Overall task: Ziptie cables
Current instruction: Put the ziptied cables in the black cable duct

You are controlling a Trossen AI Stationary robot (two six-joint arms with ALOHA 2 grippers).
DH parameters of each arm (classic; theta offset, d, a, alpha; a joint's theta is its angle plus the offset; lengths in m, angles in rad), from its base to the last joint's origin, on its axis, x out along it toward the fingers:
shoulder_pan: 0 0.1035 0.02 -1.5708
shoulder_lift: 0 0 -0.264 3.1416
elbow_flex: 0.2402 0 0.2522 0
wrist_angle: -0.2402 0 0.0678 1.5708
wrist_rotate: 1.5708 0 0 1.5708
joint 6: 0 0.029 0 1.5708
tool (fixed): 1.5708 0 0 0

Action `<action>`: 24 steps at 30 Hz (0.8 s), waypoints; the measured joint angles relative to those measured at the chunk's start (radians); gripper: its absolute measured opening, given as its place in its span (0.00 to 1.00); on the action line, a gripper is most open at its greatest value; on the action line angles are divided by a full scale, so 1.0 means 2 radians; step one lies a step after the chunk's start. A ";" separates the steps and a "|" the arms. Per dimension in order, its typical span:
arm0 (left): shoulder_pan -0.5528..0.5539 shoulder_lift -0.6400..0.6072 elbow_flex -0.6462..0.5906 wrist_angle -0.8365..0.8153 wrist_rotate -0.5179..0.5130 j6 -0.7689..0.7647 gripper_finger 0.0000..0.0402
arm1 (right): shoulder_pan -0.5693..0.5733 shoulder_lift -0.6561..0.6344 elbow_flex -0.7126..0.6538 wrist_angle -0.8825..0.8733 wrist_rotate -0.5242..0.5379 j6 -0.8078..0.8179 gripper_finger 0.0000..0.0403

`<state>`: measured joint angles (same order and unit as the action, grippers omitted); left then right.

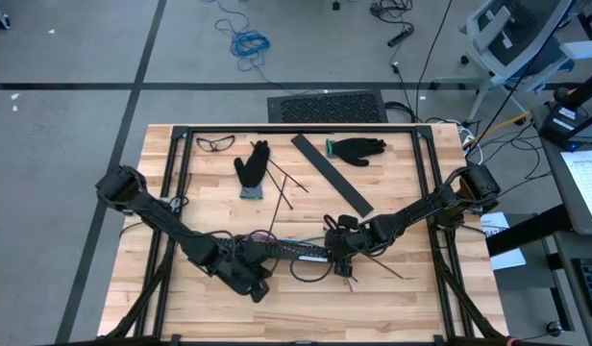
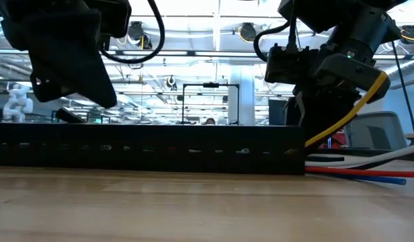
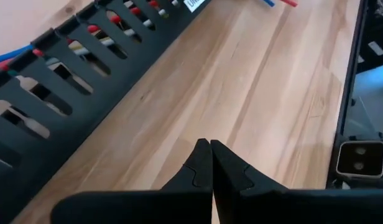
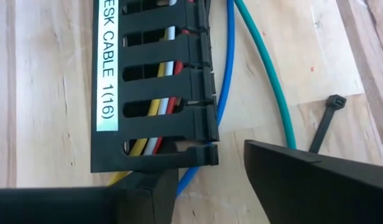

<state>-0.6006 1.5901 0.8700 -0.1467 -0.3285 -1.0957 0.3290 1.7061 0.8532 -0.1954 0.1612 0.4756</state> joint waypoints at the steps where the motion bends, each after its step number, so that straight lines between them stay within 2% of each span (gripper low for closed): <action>1: 0.000 -0.002 0.000 -0.001 0.001 0.001 0.00 | 0.000 0.000 0.000 0.000 0.000 -0.004 0.44; 12: 0.000 -0.012 0.000 0.000 0.005 0.003 0.00 | 0.000 -0.002 0.002 -0.049 -0.024 -0.012 0.51; 24: 0.000 -0.012 0.000 0.000 0.005 0.003 0.00 | 0.000 -0.009 0.002 -0.092 -0.041 -0.014 0.51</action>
<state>-0.6010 1.5669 0.8700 -0.1471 -0.3180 -1.0904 0.3283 1.6873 0.8576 -0.3795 0.0802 0.4477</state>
